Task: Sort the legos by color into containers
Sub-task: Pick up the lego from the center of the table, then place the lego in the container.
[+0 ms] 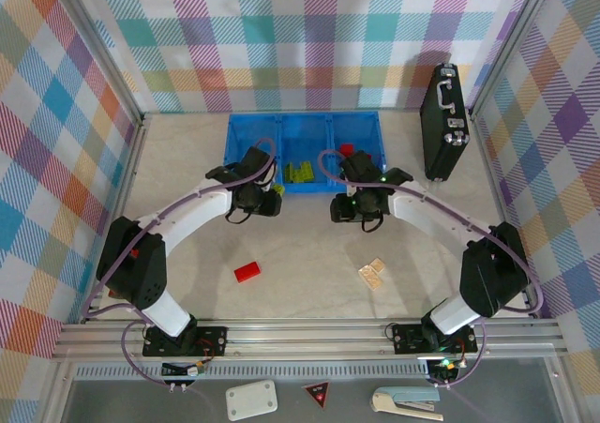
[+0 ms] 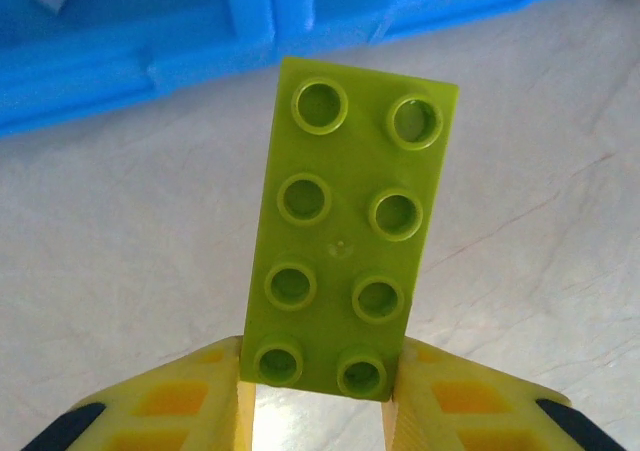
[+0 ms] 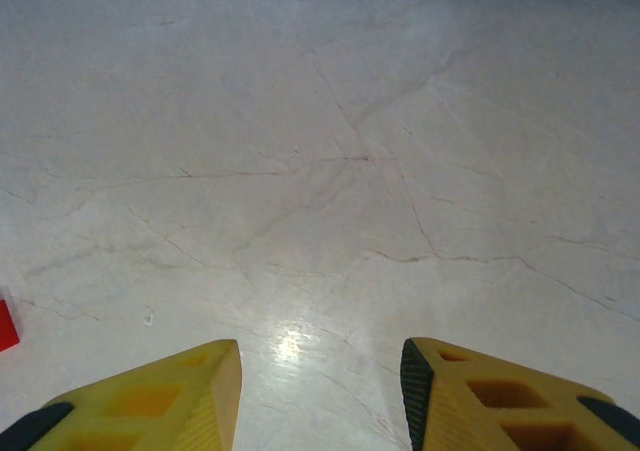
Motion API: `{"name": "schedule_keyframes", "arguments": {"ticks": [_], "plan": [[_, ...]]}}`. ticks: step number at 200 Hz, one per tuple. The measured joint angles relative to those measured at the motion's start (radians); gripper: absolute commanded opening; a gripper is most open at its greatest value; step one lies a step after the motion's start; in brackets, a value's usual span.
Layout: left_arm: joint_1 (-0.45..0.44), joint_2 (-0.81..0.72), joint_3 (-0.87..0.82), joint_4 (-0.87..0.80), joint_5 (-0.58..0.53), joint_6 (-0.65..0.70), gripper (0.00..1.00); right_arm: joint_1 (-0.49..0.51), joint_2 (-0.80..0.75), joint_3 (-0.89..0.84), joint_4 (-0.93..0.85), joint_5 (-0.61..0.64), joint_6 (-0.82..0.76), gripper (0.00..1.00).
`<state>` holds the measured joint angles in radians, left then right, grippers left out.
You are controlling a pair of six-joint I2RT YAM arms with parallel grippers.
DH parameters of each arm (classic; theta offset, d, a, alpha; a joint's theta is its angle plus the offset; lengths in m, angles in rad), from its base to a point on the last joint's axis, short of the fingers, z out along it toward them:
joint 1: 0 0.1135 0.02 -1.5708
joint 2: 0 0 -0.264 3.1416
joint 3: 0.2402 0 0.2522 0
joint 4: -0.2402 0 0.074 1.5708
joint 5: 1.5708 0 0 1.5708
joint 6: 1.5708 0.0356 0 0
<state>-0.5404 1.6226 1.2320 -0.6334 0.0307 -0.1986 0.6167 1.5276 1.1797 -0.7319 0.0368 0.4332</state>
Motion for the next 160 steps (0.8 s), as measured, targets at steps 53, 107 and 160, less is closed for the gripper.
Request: {"name": "schedule_keyframes", "arguments": {"ticks": [53,107,160], "plan": [[-0.017,0.141,0.161,0.004,0.012,-0.053,0.35,0.000,-0.100,-0.064,-0.026,0.042,0.000,0.47],[-0.039,0.306,0.370,-0.005,0.012,-0.126,0.37,0.000,-0.159,-0.106,-0.045,0.061,0.004,0.48],[-0.042,0.445,0.516,-0.015,0.032,-0.195,0.37,0.000,-0.209,-0.134,-0.054,0.065,0.021,0.48]]}}
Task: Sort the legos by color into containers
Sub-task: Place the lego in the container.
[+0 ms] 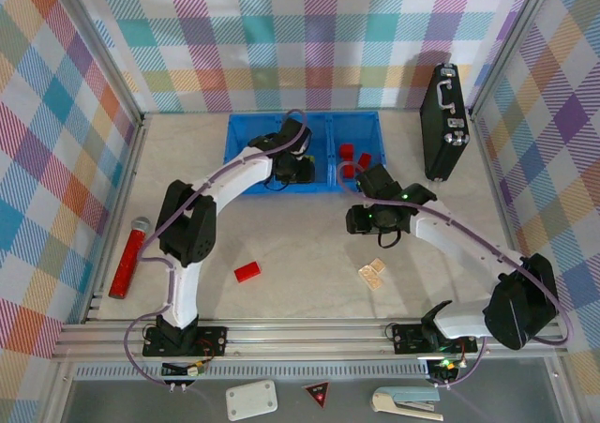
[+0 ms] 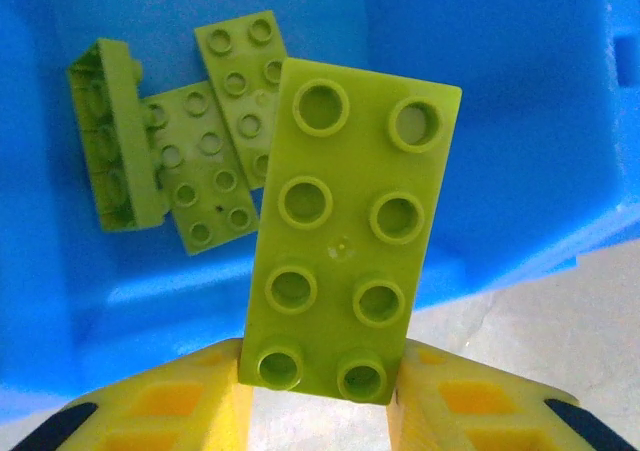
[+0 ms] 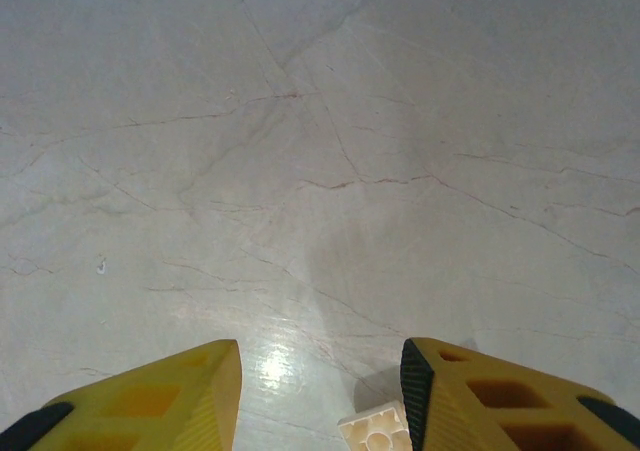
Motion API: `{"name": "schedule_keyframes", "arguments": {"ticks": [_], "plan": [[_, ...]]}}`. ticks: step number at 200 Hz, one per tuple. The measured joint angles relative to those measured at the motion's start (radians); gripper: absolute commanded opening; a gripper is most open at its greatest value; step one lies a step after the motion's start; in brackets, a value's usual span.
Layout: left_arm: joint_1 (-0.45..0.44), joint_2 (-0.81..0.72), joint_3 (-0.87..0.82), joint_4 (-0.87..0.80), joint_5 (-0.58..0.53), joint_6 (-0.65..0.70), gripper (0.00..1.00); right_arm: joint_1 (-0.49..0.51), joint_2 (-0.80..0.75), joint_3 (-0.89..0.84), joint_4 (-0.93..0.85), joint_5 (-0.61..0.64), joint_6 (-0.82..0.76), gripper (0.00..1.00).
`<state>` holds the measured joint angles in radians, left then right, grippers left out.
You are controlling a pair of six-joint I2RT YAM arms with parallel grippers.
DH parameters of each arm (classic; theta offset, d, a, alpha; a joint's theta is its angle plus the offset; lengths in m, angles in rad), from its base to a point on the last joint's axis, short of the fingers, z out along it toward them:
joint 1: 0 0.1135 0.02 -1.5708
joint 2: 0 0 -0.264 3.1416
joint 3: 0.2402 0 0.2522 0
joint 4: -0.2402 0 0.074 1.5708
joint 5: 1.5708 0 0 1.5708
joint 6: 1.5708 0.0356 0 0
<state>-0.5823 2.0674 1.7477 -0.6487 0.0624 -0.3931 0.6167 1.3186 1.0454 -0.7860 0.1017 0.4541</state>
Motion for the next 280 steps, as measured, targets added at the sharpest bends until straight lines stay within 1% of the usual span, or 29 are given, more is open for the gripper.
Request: {"name": "schedule_keyframes", "arguments": {"ticks": [71,123,160,248,280], "plan": [[0.000,0.124,0.071,0.081,0.073,-0.064,0.37,0.000,-0.083,-0.039,-0.025,0.019,0.029,0.47],[0.003,0.163,0.097,0.121,0.101,-0.075,0.41,0.000,-0.122,-0.055,-0.047,0.023,0.040,0.48],[0.006,0.168,0.097,0.136,0.114,-0.086,0.45,0.000,-0.127,-0.058,-0.047,0.025,0.040,0.48],[0.008,0.166,0.089,0.163,0.131,-0.085,0.45,0.000,-0.129,-0.071,-0.050,0.029,0.041,0.49],[0.008,0.123,0.042,0.158,0.130,-0.069,0.45,0.000,-0.130,-0.079,-0.048,0.029,0.045,0.49]]}}
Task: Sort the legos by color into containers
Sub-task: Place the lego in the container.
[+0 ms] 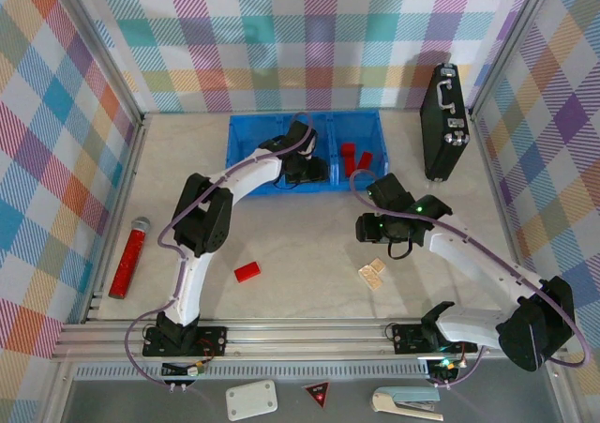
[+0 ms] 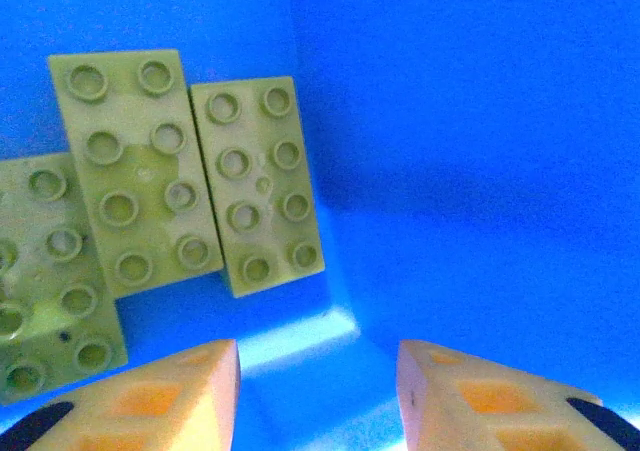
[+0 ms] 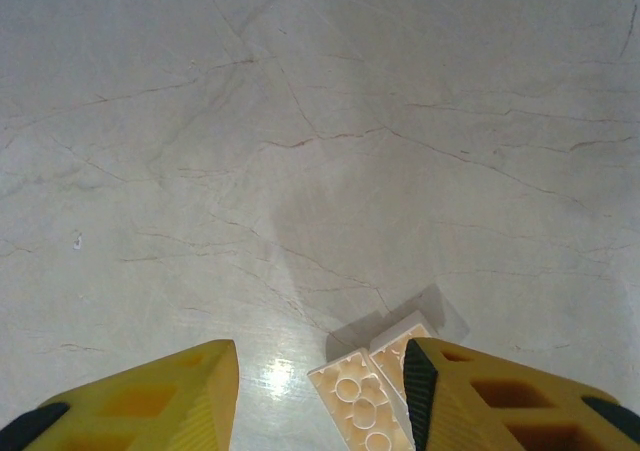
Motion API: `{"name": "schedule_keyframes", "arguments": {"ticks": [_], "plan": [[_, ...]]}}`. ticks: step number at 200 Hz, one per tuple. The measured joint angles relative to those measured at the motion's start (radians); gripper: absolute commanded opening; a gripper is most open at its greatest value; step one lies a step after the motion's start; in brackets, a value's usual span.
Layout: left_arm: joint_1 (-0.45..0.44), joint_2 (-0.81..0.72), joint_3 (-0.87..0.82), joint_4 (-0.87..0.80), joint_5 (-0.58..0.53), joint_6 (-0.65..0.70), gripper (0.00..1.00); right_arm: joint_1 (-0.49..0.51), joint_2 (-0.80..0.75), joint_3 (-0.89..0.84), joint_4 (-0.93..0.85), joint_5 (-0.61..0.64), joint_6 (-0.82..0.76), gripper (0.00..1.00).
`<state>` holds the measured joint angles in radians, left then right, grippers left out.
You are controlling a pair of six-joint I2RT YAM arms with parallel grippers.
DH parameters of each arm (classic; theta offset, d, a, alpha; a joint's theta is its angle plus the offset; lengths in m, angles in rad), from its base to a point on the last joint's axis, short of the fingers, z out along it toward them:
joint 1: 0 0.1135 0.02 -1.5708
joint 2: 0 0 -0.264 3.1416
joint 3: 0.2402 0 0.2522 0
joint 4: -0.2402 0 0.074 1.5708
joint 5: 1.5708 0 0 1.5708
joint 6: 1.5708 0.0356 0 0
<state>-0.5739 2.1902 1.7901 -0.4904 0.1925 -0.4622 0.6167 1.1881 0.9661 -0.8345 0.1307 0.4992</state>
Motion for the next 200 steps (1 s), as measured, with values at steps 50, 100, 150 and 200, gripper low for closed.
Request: {"name": "schedule_keyframes", "arguments": {"ticks": [50,100,150,200], "plan": [[0.000,-0.134,-0.093,-0.013,-0.022,0.037,0.44,0.000,-0.001,-0.055,-0.001,-0.004,0.019,0.50],[0.000,-0.266,-0.192,-0.037,-0.078,0.085,0.44,0.000,-0.001,-0.120,-0.001,-0.023,0.053,0.55],[0.000,-0.366,-0.293,-0.039,-0.127,0.120,0.44,0.000,0.003,-0.162,0.001,-0.029,0.172,0.59],[0.000,-0.414,-0.364,-0.033,-0.165,0.142,0.43,0.000,0.006,-0.200,0.007,-0.003,0.477,0.60]]}}
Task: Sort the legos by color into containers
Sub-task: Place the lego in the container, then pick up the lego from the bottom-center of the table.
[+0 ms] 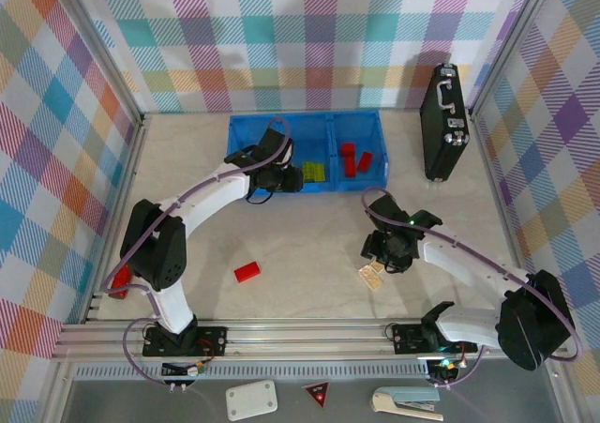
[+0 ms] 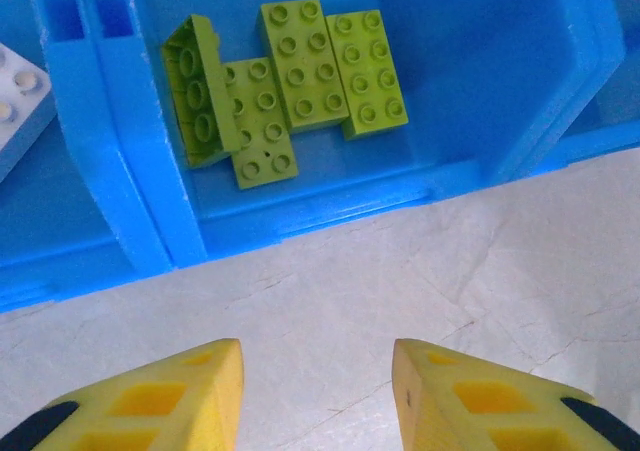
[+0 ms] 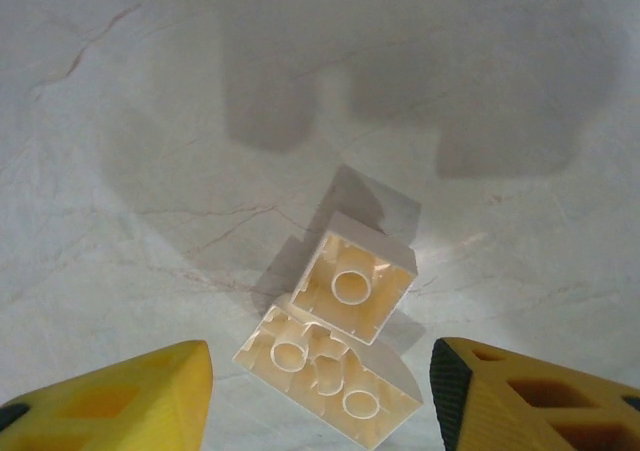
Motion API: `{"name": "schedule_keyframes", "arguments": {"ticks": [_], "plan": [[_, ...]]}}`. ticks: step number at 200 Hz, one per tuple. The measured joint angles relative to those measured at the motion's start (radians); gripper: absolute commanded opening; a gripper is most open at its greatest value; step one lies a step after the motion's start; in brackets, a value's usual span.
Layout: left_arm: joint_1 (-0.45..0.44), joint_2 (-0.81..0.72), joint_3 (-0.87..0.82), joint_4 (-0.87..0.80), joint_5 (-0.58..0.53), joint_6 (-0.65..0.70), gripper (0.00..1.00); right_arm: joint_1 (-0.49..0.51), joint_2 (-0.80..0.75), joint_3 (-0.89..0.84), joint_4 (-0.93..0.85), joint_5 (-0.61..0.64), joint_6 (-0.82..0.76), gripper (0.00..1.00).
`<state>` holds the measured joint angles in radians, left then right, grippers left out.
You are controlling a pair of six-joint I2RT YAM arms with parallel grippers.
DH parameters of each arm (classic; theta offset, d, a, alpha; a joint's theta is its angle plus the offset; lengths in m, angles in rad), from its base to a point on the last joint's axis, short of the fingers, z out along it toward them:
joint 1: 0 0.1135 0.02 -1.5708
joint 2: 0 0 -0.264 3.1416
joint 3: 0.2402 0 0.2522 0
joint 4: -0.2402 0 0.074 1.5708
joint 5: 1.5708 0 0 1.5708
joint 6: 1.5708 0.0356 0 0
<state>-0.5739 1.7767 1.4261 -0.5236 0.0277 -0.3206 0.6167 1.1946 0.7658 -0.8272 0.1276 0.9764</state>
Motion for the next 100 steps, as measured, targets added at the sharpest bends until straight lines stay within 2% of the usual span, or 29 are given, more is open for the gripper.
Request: {"name": "schedule_keyframes", "arguments": {"ticks": [44,100], "plan": [[0.000,-0.028,-0.052,0.007,-0.003,0.021,0.43,0.000,-0.022,-0.052,0.004,0.042,0.239,0.61],[0.000,-0.100,-0.096,0.041,-0.004,0.042,0.43,0.000,0.031,-0.055,0.037,0.063,0.319,0.61]]}}
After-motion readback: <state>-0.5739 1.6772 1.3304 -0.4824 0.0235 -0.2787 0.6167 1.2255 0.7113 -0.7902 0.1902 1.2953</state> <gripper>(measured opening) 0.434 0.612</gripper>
